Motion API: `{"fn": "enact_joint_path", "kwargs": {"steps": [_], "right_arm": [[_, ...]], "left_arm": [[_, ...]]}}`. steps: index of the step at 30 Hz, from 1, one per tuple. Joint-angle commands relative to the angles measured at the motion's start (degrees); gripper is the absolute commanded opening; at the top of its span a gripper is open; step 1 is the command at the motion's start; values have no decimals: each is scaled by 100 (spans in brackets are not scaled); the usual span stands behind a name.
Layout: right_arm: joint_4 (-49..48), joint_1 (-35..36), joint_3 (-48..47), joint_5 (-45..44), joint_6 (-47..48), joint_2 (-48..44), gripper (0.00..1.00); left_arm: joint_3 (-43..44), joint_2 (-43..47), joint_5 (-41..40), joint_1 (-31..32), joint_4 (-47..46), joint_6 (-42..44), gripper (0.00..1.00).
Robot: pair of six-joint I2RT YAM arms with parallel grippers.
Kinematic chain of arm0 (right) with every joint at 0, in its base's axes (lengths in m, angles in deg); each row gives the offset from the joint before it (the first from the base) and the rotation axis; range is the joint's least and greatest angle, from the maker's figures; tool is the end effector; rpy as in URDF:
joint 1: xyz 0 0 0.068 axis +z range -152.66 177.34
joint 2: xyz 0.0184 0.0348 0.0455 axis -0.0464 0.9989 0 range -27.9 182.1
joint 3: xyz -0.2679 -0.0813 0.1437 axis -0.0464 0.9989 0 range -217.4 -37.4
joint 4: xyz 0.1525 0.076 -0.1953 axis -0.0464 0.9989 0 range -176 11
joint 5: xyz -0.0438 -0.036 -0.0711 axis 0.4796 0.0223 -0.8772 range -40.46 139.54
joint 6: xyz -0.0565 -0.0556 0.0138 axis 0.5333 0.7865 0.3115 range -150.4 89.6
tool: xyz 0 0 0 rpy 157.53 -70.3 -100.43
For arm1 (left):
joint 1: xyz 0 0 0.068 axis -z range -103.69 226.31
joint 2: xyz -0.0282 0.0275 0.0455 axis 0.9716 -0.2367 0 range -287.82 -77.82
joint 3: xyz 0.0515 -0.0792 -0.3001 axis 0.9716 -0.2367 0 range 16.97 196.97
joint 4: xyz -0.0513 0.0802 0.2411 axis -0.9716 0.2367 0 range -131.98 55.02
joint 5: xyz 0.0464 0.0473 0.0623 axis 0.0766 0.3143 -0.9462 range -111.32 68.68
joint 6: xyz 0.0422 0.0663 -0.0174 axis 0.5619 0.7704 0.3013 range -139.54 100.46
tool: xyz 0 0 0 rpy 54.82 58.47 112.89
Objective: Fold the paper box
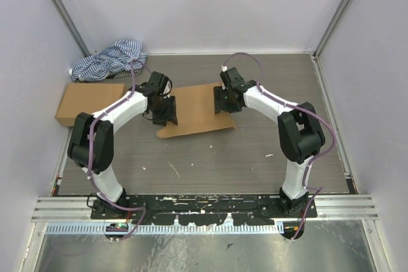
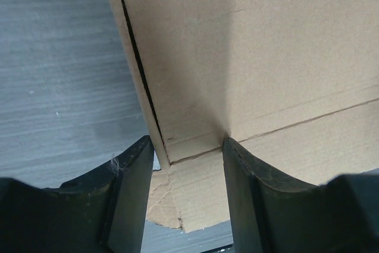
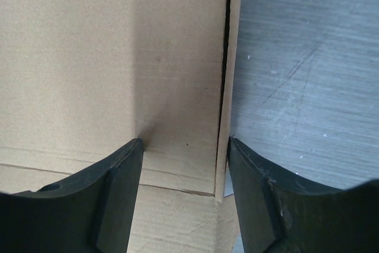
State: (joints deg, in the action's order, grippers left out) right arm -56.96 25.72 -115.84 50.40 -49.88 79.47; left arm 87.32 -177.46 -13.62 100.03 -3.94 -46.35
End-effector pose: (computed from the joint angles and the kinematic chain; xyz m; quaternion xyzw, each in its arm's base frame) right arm 0.3771 0.2050 0.2201 -0.0766 0.9581 0.1185 0.2492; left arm 0.3327 -0.1563 0.2179 -0.0131 0.9783 -0.1433 0.1493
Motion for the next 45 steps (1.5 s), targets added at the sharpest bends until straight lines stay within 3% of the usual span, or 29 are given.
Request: {"fn": "enact_joint_path", "kwargs": {"steps": [1, 8, 18, 25, 31, 45], "right_arm": [[-22, 79, -311, -21, -48, 517, 63], [318, 56, -932, -100, -7, 670, 64], [314, 10, -575, -63, -100, -191, 66], [238, -8, 196, -450, -218, -1125, 78], [-544, -8, 1478, -21, -194, -1779, 79], [-1189, -8, 1720, 65, -187, -1612, 71]], "left_arm": [[551, -658, -214, 53, -259, 167, 55], [1471, -994, -386, 48, 293, 320, 57], [1200, -7, -542, -25, 270, 348, 64], [305, 997, -626, -67, 41, 284, 68], [-1396, 1886, -133, -68, -1441, -124, 68], [-1567, 1683, -238, -61, -1971, -69, 67]]}}
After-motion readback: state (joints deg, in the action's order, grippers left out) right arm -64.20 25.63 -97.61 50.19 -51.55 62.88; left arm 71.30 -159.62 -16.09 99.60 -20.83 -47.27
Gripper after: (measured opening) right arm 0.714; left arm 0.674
